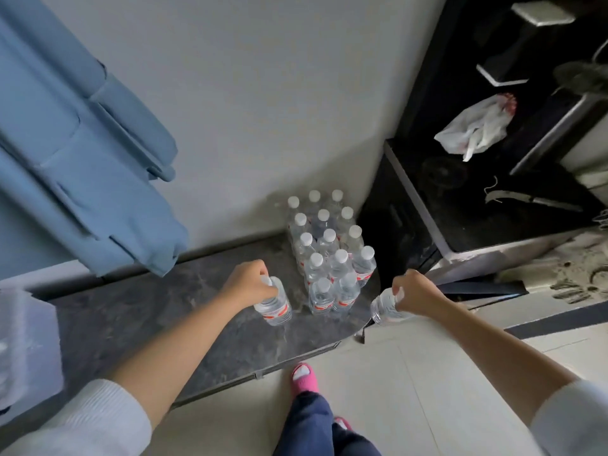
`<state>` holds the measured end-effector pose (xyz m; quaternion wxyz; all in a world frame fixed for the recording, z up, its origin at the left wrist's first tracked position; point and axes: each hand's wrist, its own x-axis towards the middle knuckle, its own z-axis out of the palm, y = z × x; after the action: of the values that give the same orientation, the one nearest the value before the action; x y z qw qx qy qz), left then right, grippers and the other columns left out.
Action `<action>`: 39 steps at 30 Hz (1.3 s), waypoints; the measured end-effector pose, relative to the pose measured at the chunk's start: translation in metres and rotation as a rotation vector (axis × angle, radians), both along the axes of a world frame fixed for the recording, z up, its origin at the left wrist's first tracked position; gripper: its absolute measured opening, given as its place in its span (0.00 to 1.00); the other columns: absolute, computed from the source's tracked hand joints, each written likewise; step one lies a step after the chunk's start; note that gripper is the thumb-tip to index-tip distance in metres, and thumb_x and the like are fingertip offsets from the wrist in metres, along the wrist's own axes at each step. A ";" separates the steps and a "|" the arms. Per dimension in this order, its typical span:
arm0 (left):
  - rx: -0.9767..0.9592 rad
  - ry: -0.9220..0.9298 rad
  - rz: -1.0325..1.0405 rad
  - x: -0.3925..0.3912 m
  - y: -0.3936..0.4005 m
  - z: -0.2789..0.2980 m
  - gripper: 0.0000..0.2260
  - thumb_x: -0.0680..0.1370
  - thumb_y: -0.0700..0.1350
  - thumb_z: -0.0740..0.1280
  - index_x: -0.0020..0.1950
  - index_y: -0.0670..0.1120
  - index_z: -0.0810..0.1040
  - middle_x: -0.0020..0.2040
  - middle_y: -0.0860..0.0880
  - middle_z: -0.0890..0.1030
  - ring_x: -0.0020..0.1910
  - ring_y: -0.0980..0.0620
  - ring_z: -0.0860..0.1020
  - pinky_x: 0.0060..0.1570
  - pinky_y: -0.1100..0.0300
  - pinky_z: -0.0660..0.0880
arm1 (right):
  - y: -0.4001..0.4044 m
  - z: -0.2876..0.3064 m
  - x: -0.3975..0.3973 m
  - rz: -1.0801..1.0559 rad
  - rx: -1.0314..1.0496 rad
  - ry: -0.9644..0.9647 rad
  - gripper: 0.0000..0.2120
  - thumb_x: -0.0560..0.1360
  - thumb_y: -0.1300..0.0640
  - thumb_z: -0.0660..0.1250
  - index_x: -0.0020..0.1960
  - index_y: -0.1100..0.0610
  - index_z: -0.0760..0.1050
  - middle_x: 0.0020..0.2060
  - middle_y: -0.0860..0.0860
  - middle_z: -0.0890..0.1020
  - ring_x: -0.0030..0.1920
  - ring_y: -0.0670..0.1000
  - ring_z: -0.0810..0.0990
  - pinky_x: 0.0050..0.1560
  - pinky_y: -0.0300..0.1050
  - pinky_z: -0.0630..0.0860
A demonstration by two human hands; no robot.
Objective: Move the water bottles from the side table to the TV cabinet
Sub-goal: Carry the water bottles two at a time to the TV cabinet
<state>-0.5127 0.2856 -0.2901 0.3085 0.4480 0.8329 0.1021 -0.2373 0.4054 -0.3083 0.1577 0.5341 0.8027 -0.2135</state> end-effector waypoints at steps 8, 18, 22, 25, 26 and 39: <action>-0.085 0.029 -0.085 -0.021 0.027 -0.037 0.17 0.72 0.40 0.64 0.31 0.51 0.58 0.35 0.55 0.62 0.42 0.50 0.68 0.36 0.61 0.61 | 0.043 -0.055 -0.026 0.081 -0.098 -0.096 0.10 0.72 0.63 0.63 0.50 0.53 0.75 0.48 0.54 0.68 0.39 0.51 0.69 0.38 0.37 0.67; -0.118 0.036 -0.088 -0.059 0.041 -0.056 0.18 0.71 0.40 0.65 0.31 0.52 0.57 0.35 0.57 0.62 0.40 0.52 0.67 0.29 0.69 0.58 | 0.072 -0.091 -0.052 0.083 -0.184 -0.084 0.07 0.71 0.63 0.64 0.44 0.52 0.69 0.58 0.57 0.71 0.43 0.51 0.69 0.42 0.40 0.66; -0.137 0.003 -0.066 -0.068 0.045 -0.063 0.18 0.71 0.39 0.65 0.32 0.52 0.57 0.36 0.57 0.62 0.42 0.51 0.67 0.30 0.69 0.58 | 0.081 -0.096 -0.057 0.059 -0.200 -0.051 0.09 0.71 0.63 0.65 0.41 0.53 0.66 0.60 0.57 0.71 0.44 0.51 0.69 0.43 0.38 0.66; -0.159 0.005 -0.041 -0.069 0.045 -0.067 0.18 0.71 0.39 0.66 0.32 0.53 0.58 0.36 0.57 0.62 0.39 0.54 0.67 0.30 0.68 0.58 | 0.081 -0.098 -0.057 0.044 -0.221 -0.034 0.09 0.71 0.64 0.66 0.42 0.53 0.67 0.58 0.55 0.70 0.45 0.51 0.70 0.44 0.38 0.67; -0.165 0.001 -0.030 -0.070 0.046 -0.068 0.18 0.71 0.40 0.66 0.32 0.53 0.58 0.36 0.57 0.62 0.38 0.55 0.66 0.30 0.68 0.58 | 0.080 -0.100 -0.057 0.035 -0.230 -0.036 0.09 0.72 0.64 0.65 0.43 0.53 0.67 0.56 0.54 0.69 0.45 0.51 0.70 0.45 0.39 0.68; -0.244 0.012 0.152 -0.060 0.078 -0.085 0.13 0.73 0.40 0.64 0.35 0.49 0.62 0.44 0.51 0.67 0.36 0.55 0.66 0.29 0.68 0.59 | 0.079 -0.091 -0.062 0.086 -0.245 -0.132 0.21 0.76 0.54 0.62 0.67 0.57 0.65 0.66 0.56 0.66 0.64 0.56 0.71 0.59 0.46 0.74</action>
<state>-0.5725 0.3640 -0.3751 0.3471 0.3433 0.8725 0.0204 -0.2990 0.4847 -0.3991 0.2832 0.4890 0.7805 -0.2674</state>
